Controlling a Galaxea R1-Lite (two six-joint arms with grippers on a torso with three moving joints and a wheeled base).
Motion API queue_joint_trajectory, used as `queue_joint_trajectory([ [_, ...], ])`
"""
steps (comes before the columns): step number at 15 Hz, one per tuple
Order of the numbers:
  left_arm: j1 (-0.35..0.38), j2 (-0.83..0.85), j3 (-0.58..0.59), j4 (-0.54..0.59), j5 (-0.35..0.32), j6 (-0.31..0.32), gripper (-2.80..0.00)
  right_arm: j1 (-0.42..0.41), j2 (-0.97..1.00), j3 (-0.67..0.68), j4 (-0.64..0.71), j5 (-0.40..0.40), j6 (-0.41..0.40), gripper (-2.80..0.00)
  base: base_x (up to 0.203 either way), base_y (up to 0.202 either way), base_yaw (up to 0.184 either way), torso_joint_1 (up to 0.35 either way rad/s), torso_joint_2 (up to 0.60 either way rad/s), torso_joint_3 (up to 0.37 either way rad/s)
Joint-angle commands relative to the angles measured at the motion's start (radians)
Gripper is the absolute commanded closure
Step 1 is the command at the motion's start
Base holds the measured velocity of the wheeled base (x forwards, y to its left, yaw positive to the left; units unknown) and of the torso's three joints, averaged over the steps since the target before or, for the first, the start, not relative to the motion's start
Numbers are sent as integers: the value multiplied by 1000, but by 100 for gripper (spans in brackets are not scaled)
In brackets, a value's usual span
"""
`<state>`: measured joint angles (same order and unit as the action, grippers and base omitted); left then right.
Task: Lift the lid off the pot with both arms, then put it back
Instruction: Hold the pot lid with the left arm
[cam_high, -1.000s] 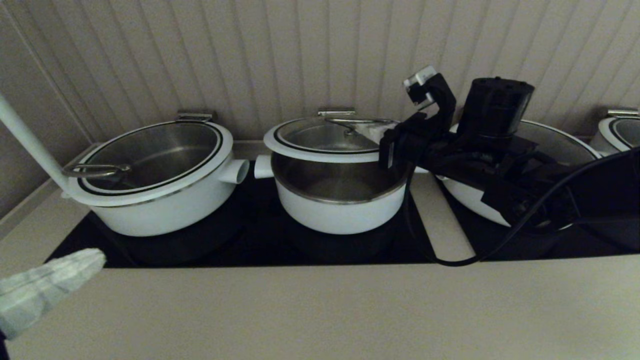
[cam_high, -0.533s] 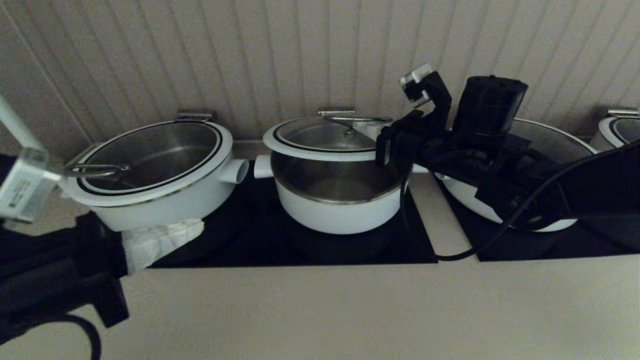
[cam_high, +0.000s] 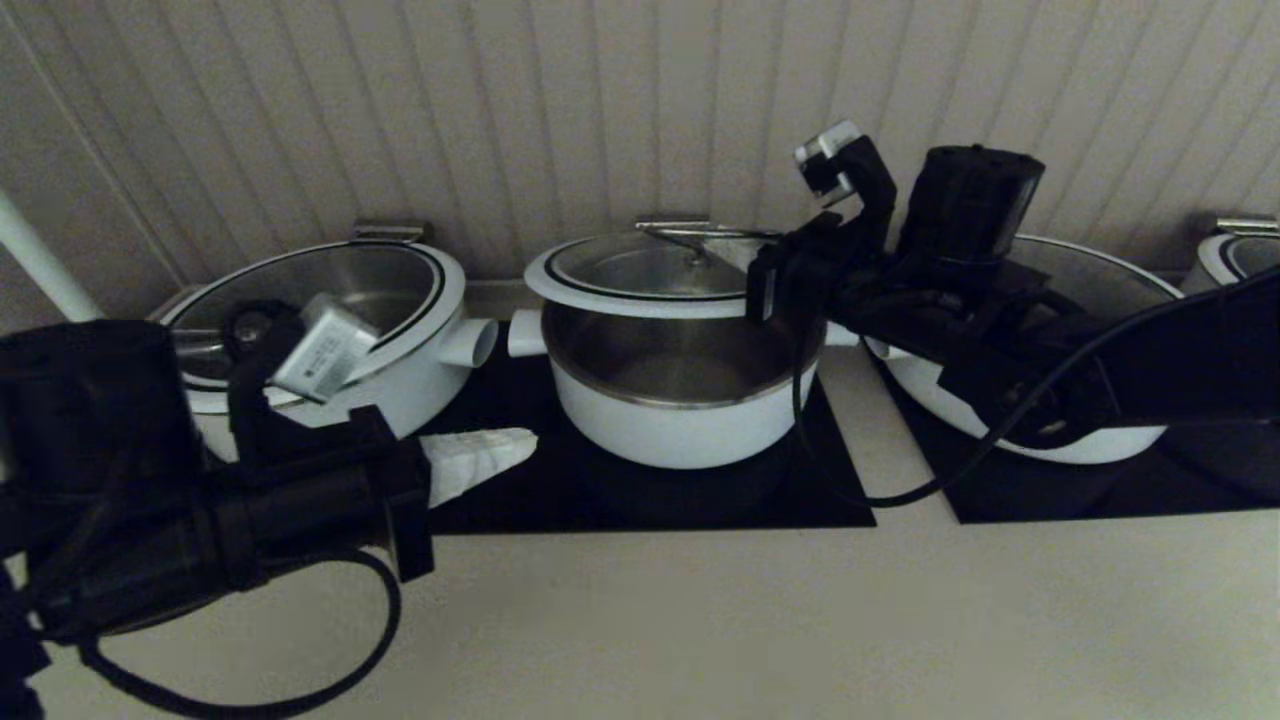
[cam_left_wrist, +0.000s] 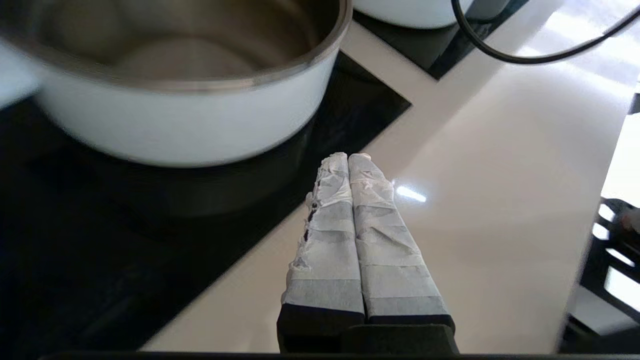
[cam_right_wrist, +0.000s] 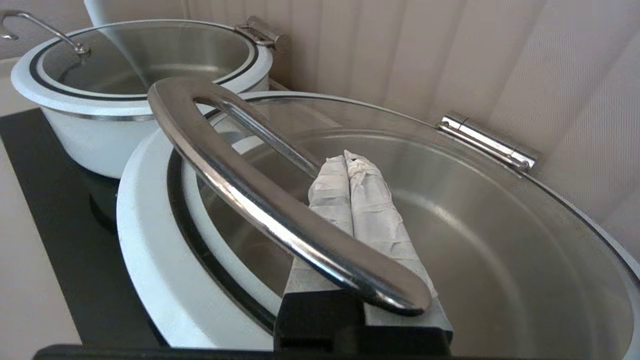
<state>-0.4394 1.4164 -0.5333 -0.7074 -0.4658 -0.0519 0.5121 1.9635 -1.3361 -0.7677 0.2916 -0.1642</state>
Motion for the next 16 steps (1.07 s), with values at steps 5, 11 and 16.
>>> queue_joint_trajectory([
  [5,-87,207,-133,-43,129,-21,0,0,8,-11,-7,3,-3,0,0,0,0,0,0,0],
  [11,-85,323,-285,-46,232,-25,0,0,6,-10,-10,4,-2,0,0,0,0,0,0,0],
  [16,-84,373,-361,-46,237,-33,0,0,3,-9,-10,4,-3,0,0,0,0,0,0,0],
])
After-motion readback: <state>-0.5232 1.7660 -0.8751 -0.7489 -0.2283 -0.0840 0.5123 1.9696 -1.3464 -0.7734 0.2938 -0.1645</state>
